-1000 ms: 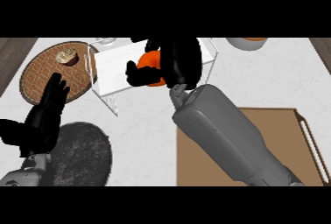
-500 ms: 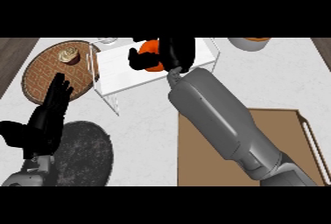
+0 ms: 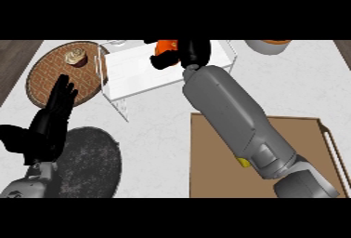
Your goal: Pick the squash from the tray and place it in the tiered shelf
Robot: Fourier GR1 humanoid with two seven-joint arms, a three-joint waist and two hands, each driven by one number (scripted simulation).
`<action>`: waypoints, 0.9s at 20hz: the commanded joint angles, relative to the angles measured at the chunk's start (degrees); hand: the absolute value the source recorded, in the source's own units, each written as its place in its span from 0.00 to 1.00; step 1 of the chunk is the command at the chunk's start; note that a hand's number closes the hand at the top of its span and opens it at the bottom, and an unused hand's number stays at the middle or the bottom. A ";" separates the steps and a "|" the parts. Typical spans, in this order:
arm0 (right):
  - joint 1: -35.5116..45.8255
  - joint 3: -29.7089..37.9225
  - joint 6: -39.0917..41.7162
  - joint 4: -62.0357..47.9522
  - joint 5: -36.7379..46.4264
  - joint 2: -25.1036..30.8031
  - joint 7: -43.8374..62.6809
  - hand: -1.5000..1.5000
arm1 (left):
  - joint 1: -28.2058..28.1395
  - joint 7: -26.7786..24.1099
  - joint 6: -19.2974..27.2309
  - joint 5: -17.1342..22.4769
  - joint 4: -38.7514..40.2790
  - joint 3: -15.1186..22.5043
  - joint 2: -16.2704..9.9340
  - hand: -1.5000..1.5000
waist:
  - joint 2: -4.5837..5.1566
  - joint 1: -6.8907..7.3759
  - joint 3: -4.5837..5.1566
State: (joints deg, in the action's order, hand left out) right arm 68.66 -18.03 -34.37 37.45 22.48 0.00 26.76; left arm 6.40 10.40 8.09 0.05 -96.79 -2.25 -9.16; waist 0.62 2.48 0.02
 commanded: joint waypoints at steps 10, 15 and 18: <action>1.57 7.88 -1.29 -0.64 -12.41 0.00 -17.06 0.00 | -0.78 -2.59 -1.21 0.61 2.51 -1.94 -0.20 0.50 | -0.32 -1.49 -0.01; 3.25 10.04 -1.48 2.65 -11.69 4.70 -9.94 0.00 | -4.40 -3.22 -0.02 -1.27 0.09 -0.73 1.06 0.50 | -0.71 -2.13 -0.01; -0.88 10.01 -1.34 8.39 -11.22 8.49 -5.20 0.00 | -2.52 1.37 -0.31 0.54 -1.21 -2.18 0.10 0.50 | -1.12 -3.19 -0.04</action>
State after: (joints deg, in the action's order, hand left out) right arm 70.23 -8.94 -36.66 41.10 11.12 4.56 17.52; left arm 4.40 9.05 7.60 -0.01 -96.09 -4.05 -9.03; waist -0.15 0.12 0.01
